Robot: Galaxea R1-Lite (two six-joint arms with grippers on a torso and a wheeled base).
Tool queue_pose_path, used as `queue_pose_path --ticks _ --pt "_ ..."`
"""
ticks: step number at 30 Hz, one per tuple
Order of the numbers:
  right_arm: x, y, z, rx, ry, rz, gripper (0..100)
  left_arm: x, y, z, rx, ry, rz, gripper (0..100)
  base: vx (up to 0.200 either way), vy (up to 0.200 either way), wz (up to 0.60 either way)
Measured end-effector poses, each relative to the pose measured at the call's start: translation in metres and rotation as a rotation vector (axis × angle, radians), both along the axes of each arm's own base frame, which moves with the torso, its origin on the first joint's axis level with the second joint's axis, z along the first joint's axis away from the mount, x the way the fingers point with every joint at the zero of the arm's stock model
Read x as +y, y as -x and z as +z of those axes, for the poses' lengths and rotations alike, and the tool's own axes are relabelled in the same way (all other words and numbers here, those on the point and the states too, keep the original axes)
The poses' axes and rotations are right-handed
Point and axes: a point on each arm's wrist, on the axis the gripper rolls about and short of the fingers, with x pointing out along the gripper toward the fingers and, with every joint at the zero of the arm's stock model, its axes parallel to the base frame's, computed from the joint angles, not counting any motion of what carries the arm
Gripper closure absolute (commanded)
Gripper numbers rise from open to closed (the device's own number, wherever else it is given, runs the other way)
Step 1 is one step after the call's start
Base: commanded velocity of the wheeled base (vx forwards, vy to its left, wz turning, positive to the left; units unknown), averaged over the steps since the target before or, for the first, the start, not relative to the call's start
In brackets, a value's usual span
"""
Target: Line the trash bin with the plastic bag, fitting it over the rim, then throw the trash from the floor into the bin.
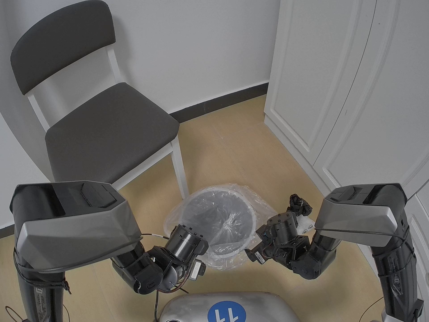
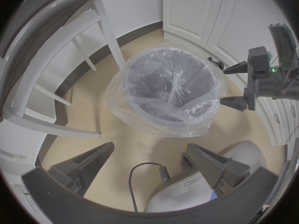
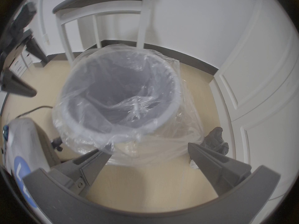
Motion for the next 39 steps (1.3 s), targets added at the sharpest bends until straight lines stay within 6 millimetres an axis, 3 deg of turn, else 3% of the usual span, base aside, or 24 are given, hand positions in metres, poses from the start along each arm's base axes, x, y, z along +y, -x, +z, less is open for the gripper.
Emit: queue_pose_path --ticks 4,17,29,39 --pt "0.002 -0.012 -0.004 -0.016 -0.042 -0.035 0 0.000 -0.001 0.000 -0.012 0.009 0.000 0 0.000 0.000 0.00" --pt "-0.018 -0.043 -0.005 -0.059 -0.065 -0.120 0 0.002 -0.004 0.003 -0.025 0.022 0.015 0 0.000 0.000 0.00" --pt "-0.053 -0.099 0.003 -0.166 -0.139 -0.247 0 0.003 -0.002 0.006 -0.066 0.052 0.011 0 0.000 0.000 0.00" --pt "-0.056 -0.141 0.004 -0.266 -0.303 -0.332 0 0.002 -0.003 0.009 -0.102 0.085 0.014 0 0.000 0.000 0.00"
